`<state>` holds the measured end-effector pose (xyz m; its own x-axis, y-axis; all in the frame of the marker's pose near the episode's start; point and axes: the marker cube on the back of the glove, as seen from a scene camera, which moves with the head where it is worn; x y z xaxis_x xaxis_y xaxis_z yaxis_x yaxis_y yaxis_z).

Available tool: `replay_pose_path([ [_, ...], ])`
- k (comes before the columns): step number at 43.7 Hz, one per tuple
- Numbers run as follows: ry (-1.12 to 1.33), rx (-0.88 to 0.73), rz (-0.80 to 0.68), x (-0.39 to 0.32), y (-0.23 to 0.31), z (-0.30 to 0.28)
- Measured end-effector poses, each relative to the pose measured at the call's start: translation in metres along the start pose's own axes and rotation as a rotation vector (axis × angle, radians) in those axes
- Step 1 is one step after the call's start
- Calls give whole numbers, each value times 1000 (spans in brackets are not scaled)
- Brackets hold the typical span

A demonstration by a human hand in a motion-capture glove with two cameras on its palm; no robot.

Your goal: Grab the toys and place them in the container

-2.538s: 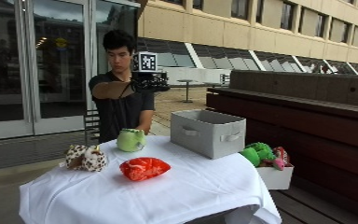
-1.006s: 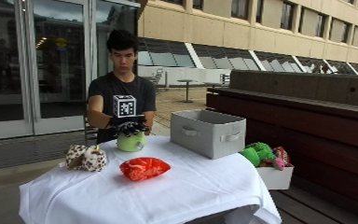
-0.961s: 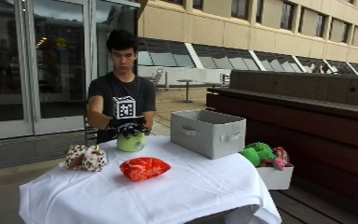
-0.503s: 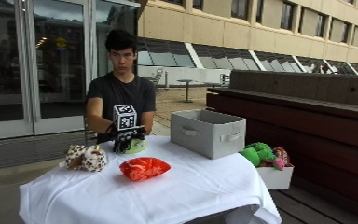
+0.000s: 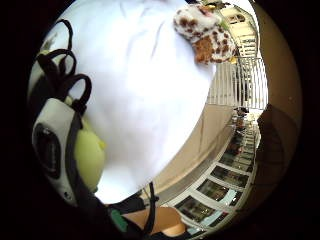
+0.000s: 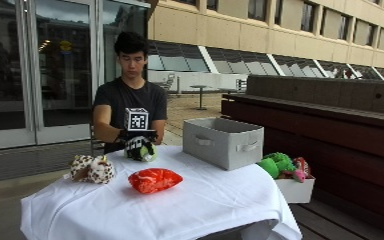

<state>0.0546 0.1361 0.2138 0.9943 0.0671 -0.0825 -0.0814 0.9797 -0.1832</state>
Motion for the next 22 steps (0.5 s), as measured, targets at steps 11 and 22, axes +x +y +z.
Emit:
replay_pose_path([
  [11, -86, -37, -13, 3, -18, -17],
  [22, -152, 93, 75, 0, -40, -144],
])
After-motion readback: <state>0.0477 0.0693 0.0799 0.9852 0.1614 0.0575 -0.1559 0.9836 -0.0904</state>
